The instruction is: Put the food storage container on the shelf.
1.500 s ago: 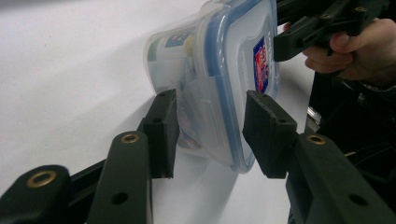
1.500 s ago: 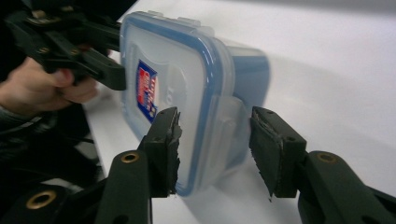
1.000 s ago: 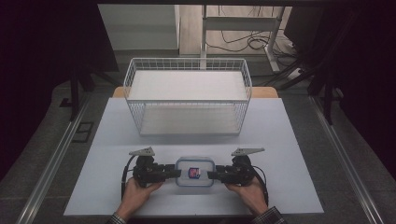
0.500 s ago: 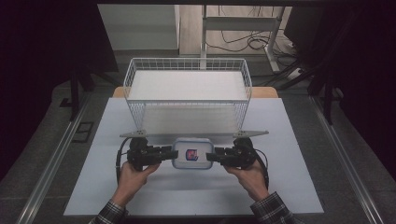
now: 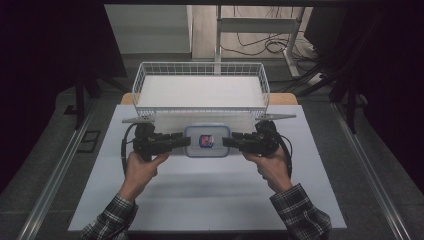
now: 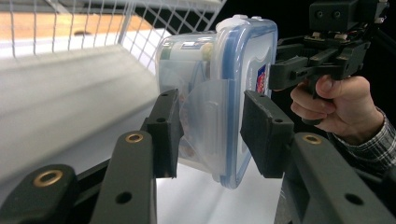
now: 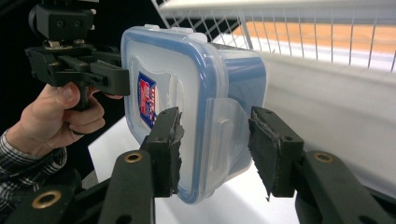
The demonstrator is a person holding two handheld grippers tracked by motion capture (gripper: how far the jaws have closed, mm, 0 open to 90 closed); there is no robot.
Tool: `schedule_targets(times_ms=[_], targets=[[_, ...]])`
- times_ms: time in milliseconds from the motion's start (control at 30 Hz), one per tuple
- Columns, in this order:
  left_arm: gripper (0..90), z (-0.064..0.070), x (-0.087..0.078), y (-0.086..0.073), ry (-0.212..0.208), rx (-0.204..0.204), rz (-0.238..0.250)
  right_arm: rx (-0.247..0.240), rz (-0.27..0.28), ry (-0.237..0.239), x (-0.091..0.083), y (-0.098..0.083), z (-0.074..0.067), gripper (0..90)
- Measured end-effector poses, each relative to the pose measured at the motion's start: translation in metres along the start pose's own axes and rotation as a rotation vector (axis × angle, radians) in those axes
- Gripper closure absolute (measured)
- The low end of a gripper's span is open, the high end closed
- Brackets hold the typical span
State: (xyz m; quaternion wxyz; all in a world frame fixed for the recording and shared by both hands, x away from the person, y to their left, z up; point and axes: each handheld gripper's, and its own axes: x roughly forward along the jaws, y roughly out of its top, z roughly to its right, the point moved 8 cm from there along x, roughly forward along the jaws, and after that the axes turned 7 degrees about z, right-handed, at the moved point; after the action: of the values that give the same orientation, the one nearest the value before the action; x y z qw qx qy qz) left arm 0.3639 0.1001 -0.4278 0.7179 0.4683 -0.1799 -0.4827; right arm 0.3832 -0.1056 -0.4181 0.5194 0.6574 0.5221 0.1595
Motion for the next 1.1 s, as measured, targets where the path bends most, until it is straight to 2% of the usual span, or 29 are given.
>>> schedule_targets(times_ms=[167,200,233,267,300,367,433,533,800,1100], targets=[[58.0,-0.001,0.000,0.021,0.002,0.004,0.022,-0.008,0.020,0.001,0.001,0.026,0.000,54.4],[58.0,-0.001,0.000,0.027,0.001,0.001,0.028,-0.011,0.028,0.001,0.002,0.036,0.000,54.4],[58.0,-0.002,-0.001,0.030,0.001,0.002,0.030,-0.011,0.028,0.001,0.002,0.036,0.000,54.4],[58.0,-0.003,-0.001,0.036,-0.001,0.003,0.035,-0.014,0.038,0.000,0.003,0.046,0.000,54.4],[58.0,-0.004,-0.001,0.041,0.000,0.003,0.039,-0.014,0.038,0.000,0.003,0.046,0.000,54.4],[58.0,-0.007,-0.002,0.055,0.003,0.003,0.048,-0.018,0.045,0.000,0.007,0.061,0.001,54.4],[57.9,-0.009,-0.002,0.060,0.006,0.003,0.051,-0.019,0.046,-0.001,0.008,0.064,0.001,54.4],[57.9,-0.015,-0.001,0.075,0.007,-0.005,0.054,-0.016,0.055,-0.003,0.015,0.082,0.006,54.4],[57.9,-0.036,0.007,0.095,0.003,-0.050,0.050,0.010,0.062,-0.006,0.026,0.102,0.021,54.7],[57.6,-0.054,0.018,0.103,0.013,-0.086,0.038,0.052,0.065,-0.010,0.038,0.109,0.039,54.6]])
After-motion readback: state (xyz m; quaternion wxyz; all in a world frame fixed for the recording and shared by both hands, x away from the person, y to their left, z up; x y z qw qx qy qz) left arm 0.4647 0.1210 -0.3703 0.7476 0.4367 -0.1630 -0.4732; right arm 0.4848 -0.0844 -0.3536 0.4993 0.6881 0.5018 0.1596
